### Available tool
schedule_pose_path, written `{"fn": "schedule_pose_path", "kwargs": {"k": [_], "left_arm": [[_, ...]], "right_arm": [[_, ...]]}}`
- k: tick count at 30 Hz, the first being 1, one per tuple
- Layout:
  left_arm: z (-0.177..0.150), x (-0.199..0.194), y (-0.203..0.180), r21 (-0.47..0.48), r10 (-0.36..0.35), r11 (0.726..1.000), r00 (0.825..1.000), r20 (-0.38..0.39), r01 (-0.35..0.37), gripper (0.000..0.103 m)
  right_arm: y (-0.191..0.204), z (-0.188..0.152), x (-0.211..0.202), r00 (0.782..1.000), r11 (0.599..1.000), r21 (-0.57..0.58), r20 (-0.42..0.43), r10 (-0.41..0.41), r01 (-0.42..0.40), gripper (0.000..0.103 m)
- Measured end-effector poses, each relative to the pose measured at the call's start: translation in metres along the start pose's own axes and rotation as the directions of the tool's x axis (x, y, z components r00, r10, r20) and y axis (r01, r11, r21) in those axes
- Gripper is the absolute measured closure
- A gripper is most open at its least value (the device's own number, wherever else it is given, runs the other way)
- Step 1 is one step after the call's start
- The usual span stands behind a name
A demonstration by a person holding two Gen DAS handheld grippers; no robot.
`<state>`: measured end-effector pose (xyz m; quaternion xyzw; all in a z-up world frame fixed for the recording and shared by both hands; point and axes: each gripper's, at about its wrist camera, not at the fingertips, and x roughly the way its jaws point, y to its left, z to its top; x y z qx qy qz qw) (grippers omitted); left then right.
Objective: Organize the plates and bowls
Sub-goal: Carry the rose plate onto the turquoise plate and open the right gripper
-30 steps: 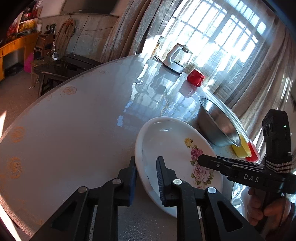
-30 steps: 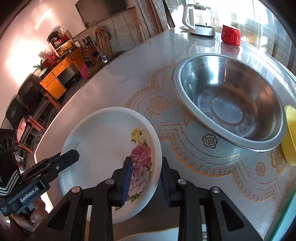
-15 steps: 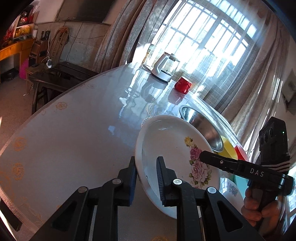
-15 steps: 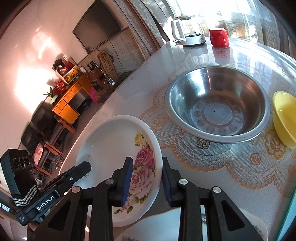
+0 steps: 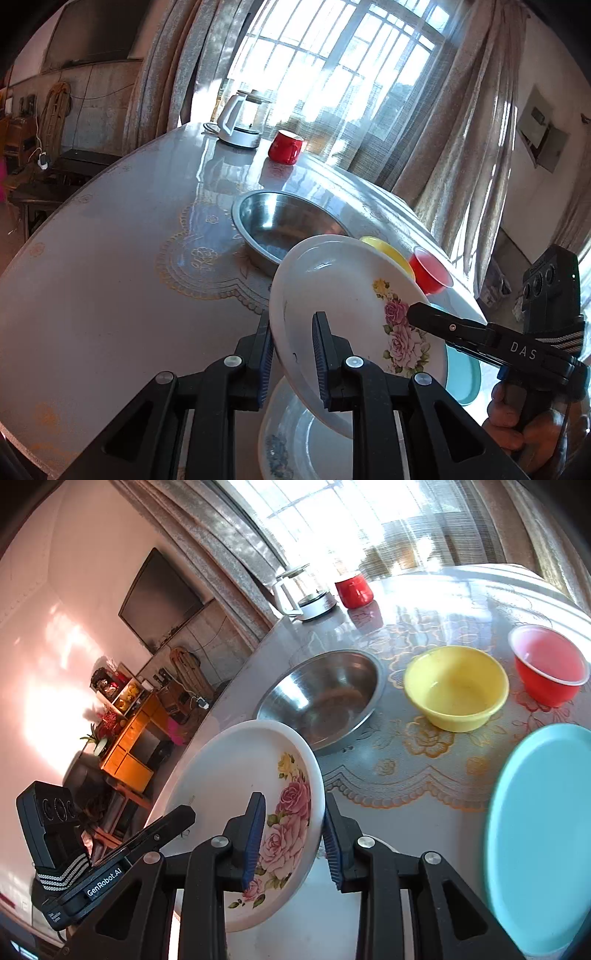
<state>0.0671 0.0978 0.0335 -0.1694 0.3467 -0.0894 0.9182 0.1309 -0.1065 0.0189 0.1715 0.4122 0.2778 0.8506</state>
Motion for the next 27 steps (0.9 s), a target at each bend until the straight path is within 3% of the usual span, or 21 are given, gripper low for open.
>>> {"fn": "schedule_pose_path", "kwargs": {"k": [7,15,21,27], "left_arm": [[-0.006,0.032,-0.071,0.102,-0.069,0.992,0.994,-0.080,0.077,0.084],[-0.021,0.072,-0.139,0.188,-0.095,0.973,0.978,-0.188,0.131,0.084],[-0.029,0.100,-0.177,0.230,-0.087,0.962,0.962,-0.259,0.149,0.084],[-0.039,0.130,-0.197,0.259,-0.031,0.958,0.942,-0.333,0.123,0.082]], "right_arm": [[-0.062,-0.017,-0.058,0.994,0.988,0.146,0.084,-0.064,0.051,0.071],[-0.127,-0.034,-0.101,0.978,0.951,0.288,0.142,-0.155,0.109,0.071],[-0.168,-0.042,-0.119,0.962,0.922,0.351,0.152,-0.228,0.163,0.071],[-0.197,-0.047,-0.115,0.948,0.889,0.399,0.122,-0.295,0.226,0.067]]}}
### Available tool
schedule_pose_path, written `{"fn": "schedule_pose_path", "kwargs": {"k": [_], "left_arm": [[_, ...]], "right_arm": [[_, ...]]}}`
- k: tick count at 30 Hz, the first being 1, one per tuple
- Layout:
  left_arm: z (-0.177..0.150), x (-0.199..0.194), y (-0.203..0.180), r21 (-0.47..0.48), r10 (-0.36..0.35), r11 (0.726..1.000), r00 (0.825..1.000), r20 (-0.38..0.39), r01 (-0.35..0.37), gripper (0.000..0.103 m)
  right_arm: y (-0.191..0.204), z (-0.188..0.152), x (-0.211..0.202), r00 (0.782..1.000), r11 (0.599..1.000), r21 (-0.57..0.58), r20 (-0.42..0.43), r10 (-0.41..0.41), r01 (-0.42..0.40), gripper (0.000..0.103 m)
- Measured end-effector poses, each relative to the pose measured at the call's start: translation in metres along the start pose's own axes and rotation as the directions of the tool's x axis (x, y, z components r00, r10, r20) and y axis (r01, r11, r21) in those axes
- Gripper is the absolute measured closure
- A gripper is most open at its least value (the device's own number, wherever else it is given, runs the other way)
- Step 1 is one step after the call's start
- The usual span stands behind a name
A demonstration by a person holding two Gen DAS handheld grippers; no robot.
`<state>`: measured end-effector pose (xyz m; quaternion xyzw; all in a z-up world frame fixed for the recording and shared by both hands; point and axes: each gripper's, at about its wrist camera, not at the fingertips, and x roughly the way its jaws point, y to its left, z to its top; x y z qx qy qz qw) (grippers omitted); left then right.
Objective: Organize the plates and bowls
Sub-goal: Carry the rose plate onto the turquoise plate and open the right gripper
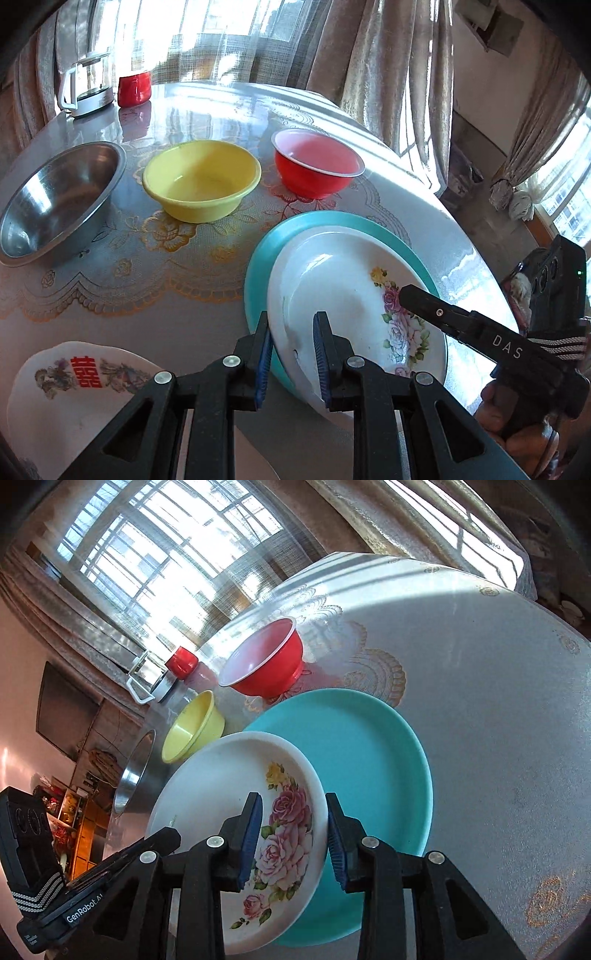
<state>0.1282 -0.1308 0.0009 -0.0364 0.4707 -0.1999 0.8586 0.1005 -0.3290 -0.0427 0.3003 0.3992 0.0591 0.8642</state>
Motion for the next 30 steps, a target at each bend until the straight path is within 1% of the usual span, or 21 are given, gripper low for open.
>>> {"fn": "schedule_pose_path", "kwargs": {"k": [2,5,9,12,17,24,30], "left_arm": [[0.001,0.012,-0.002,-0.001,0.022,1.000,0.999,-0.034,-0.022,0.081],[0.000,0.025,-0.003,-0.005,0.026,1.000,0.997,-0.066,-0.027,0.081],[0.004,0.031,-0.006,-0.006,0.047,0.999,0.996,-0.073,-0.047,0.080],[0.009,0.035,-0.009,-0.005,0.040,0.999,0.996,-0.078,-0.041,0.078],[0.009,0.036,-0.011,-0.001,0.043,0.999,0.996,-0.075,-0.043,0.076],[0.006,0.036,-0.014,0.015,0.051,0.999,0.996,-0.071,-0.050,0.075],[0.001,0.028,-0.017,0.031,0.072,0.997,0.997,-0.036,-0.071,0.075]], "right_arm": [[-0.004,0.001,0.003,1.000,1.000,0.007,-0.001,-0.015,0.015,0.067],[-0.007,0.002,0.005,0.999,1.000,0.002,0.021,-0.027,0.027,0.064],[-0.006,0.006,0.007,0.998,0.998,-0.035,0.037,-0.055,0.057,0.063],[-0.007,0.010,0.008,0.997,0.997,-0.039,0.050,-0.065,0.067,0.063],[-0.006,0.012,0.008,0.994,0.994,-0.064,0.064,-0.089,0.093,0.064],[-0.008,0.009,0.006,0.995,0.994,-0.059,0.053,-0.084,0.088,0.063],[-0.005,0.001,0.001,0.993,0.991,-0.078,0.055,-0.107,0.112,0.062]]}}
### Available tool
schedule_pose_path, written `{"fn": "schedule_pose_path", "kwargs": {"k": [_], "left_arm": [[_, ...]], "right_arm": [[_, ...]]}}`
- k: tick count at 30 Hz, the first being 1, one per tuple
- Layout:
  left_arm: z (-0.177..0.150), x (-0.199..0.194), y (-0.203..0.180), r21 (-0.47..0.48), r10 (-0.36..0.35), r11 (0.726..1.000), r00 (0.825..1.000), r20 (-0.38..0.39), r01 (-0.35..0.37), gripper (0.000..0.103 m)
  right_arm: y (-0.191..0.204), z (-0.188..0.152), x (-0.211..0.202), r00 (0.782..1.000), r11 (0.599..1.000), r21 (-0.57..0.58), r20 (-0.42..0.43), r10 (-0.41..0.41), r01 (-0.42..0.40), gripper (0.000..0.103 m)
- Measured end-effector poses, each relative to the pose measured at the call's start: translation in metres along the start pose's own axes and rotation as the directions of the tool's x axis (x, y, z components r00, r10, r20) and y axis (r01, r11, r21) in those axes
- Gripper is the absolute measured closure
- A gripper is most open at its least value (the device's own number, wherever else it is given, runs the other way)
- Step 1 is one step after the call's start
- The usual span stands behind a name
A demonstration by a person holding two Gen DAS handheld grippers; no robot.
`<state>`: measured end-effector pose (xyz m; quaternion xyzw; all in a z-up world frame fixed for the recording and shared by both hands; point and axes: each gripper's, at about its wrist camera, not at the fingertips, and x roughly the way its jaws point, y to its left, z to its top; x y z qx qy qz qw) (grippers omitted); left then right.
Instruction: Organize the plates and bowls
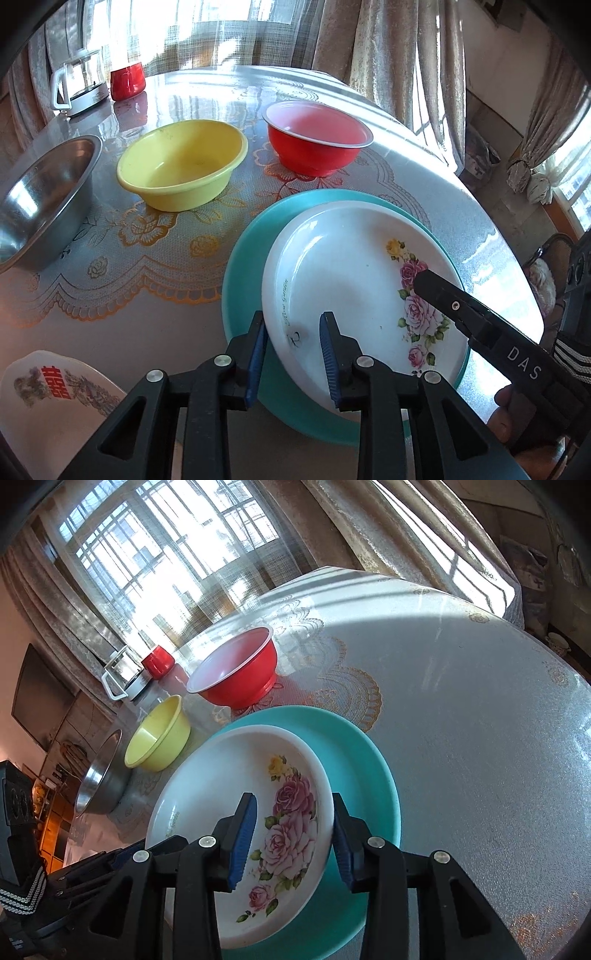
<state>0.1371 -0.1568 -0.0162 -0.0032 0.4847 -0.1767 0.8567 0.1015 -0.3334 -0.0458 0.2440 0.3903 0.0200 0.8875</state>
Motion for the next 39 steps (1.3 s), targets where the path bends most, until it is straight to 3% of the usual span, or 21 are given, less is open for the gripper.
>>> {"fn": "schedule_pose_path", "kwargs": {"k": [8,20,31,39], "left_arm": [[-0.012,-0.027,-0.001,0.036,0.081,0.996,0.990,0.112,-0.085,0.073],[-0.034,-0.067,0.016,0.014,0.206,0.976,0.945,0.252,-0.217,0.071],[-0.053,-0.099,0.059,-0.082,0.288,0.958,0.904,0.317,-0.276,0.071],[-0.065,-0.113,0.081,-0.125,0.321,0.947,0.885,0.338,-0.296,0.071]], "right_arm": [[0.008,-0.013,-0.009,0.999,0.998,-0.055,0.020,-0.035,0.036,0.060],[0.014,-0.026,-0.016,0.996,0.994,-0.073,0.044,-0.082,0.085,0.056],[0.027,-0.032,-0.034,0.981,0.982,-0.103,0.124,-0.147,0.160,0.056],[0.046,-0.034,-0.048,0.981,0.981,-0.138,0.159,-0.114,0.137,0.054]]}}
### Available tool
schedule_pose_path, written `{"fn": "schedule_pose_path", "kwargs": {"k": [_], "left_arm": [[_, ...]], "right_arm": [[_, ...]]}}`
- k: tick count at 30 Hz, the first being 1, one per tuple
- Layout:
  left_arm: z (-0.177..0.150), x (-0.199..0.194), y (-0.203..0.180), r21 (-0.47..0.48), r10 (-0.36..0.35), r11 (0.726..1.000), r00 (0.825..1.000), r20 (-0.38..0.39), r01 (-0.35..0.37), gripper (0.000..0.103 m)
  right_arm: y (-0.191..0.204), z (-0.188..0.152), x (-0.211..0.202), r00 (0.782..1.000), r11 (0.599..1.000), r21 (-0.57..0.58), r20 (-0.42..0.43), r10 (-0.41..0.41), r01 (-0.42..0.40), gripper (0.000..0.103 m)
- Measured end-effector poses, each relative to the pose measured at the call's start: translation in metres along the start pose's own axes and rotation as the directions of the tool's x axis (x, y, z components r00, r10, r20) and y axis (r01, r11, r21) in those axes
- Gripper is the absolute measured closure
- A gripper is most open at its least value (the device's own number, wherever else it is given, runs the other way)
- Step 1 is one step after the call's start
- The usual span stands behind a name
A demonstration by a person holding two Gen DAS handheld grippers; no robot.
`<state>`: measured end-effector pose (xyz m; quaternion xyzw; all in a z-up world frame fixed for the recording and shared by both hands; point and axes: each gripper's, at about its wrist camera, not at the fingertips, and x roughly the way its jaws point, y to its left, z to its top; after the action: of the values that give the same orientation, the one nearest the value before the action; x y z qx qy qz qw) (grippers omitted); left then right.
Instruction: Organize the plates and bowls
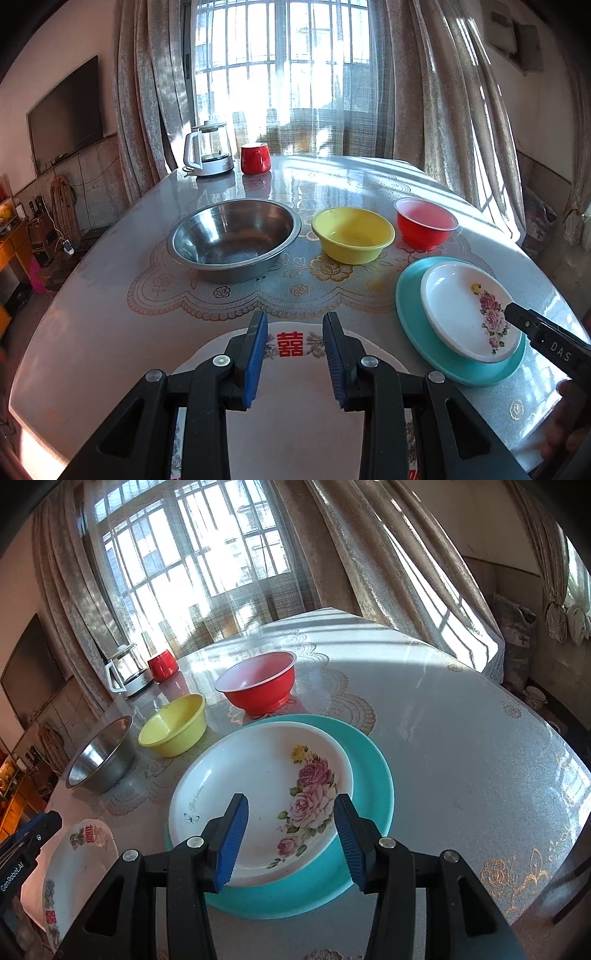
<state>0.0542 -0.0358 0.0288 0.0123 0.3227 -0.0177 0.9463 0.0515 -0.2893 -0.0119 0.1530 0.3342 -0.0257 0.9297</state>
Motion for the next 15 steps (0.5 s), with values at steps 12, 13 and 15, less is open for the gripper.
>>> {"fn": "schedule_pose_path", "kwargs": {"k": [12,13,15], "left_arm": [[-0.010,-0.003,0.029,-0.049,0.021,0.999,1.000,-0.009,-0.022,0.071],[-0.010,-0.003,0.032,-0.054,0.023,0.998,1.000,-0.011,-0.024,0.071],[-0.012,-0.003,0.036,-0.062,0.027,0.998,1.000,-0.013,-0.027,0.071]], "right_arm": [[0.052,-0.011,-0.001,0.988,0.976,-0.159,-0.068,0.140,-0.149,0.054],[0.058,-0.013,0.000,0.985,0.970,-0.175,-0.079,0.155,-0.167,0.054],[0.068,-0.018,0.002,0.977,0.960,-0.195,-0.106,0.183,-0.201,0.054]]}}
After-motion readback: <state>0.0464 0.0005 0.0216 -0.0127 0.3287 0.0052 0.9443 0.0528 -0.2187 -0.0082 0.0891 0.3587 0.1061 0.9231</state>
